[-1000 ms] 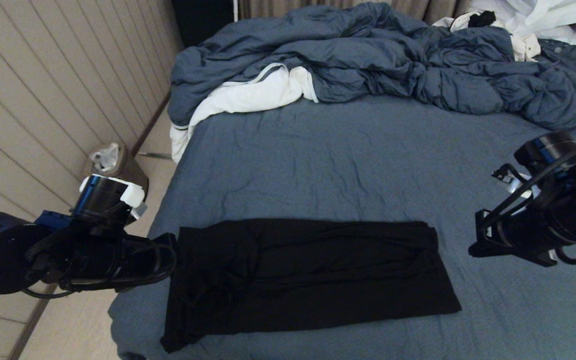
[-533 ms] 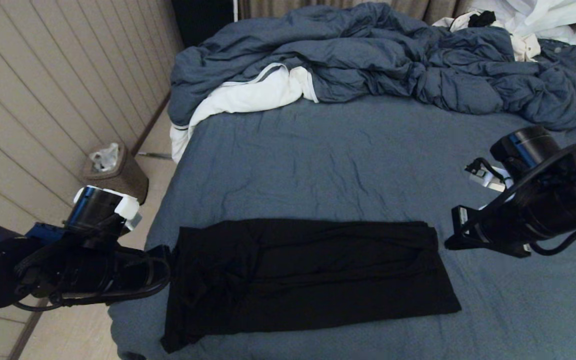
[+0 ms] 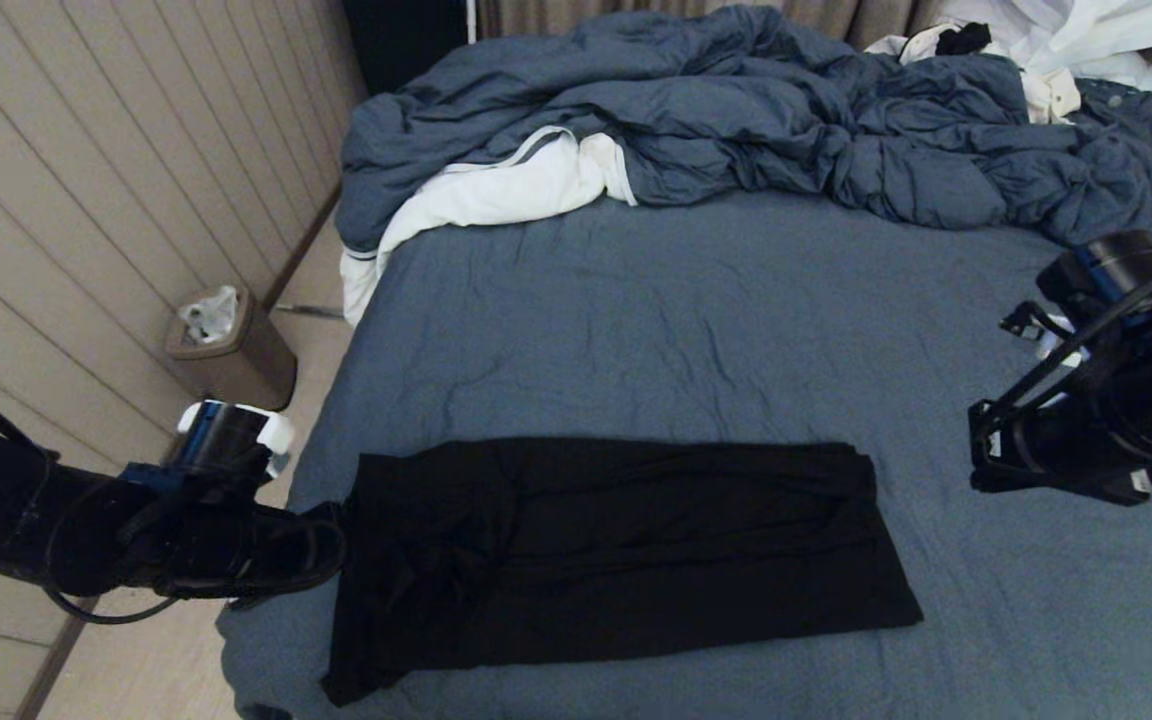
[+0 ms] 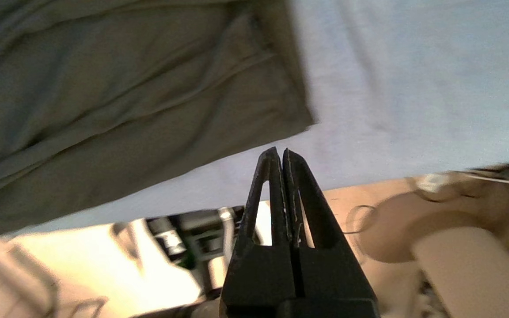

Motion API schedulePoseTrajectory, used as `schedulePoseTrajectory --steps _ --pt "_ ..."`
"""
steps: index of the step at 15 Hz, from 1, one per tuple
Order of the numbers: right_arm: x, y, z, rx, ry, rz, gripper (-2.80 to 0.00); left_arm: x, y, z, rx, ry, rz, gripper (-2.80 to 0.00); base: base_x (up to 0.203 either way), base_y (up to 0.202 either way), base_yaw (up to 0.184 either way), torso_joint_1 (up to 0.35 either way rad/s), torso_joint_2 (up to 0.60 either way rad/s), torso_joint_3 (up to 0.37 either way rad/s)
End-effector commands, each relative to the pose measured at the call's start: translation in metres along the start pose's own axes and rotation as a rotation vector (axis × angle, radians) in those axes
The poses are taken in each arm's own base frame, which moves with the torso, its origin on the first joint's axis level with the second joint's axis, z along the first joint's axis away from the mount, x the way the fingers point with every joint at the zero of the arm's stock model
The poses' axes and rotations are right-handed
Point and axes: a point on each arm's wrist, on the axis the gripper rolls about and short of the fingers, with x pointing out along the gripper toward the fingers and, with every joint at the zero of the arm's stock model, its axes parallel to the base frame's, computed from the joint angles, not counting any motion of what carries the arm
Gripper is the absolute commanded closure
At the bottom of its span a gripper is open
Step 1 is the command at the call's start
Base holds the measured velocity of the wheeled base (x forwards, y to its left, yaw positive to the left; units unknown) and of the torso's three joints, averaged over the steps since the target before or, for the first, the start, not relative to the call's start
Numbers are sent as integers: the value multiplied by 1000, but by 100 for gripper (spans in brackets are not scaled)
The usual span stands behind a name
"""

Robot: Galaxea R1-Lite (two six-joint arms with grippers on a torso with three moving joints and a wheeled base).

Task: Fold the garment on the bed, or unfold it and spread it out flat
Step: Fold the black T-shirt

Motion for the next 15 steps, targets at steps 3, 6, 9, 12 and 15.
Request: schedulePoseTrajectory --steps 3,6,9,12,15 --pt "-5 7 2 -13 -26 -2 0 23 12 4 -35 37 49 -280 0 0 0 0 0 0" --pt "-7 16 3 -34 -35 19 0 21 15 11 -57 6 40 -280 0 0 0 0 0 0" --pt "-11 26 3 -61 -49 46 0 30 19 13 -68 5 46 -280 0 0 0 0 0 0" --pt "-22 37 6 -88 -91 86 0 43 19 18 -78 3 49 -280 0 0 0 0 0 0" --pt "-30 47 8 -115 -117 124 0 49 16 25 -116 -2 37 -280 0 0 0 0 0 0"
